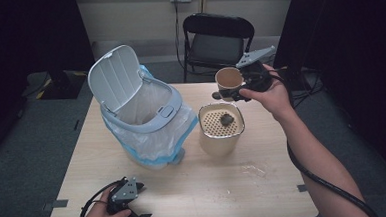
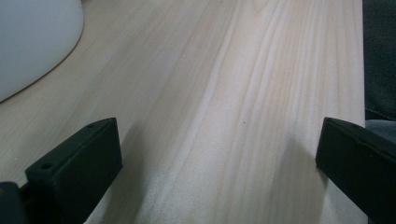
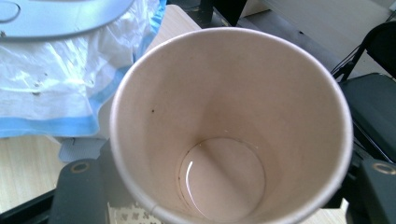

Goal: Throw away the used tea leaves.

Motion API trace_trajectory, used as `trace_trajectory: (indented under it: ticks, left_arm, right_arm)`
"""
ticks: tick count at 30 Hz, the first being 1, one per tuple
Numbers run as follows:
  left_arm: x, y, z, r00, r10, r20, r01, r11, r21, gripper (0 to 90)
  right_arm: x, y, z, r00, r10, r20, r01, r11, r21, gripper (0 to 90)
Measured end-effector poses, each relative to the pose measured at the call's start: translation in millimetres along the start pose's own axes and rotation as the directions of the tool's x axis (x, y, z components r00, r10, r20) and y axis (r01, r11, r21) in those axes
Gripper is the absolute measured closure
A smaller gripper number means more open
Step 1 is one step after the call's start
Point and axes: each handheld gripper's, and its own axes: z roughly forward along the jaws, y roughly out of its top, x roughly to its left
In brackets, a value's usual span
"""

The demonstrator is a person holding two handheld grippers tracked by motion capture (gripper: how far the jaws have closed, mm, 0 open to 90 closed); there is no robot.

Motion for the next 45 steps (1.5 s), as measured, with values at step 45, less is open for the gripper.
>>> trace_trajectory:
  ticks: [45]
  left_arm:
    - [0.2,0.1,-0.5,1.0000,0.004,-0.002,-0.004,1.0000,0.007,0.0]
  right_arm:
    - [42.9,100.6,18.8,0.9846,-0.083,-0.153,0.078,0.996,-0.038,27.6]
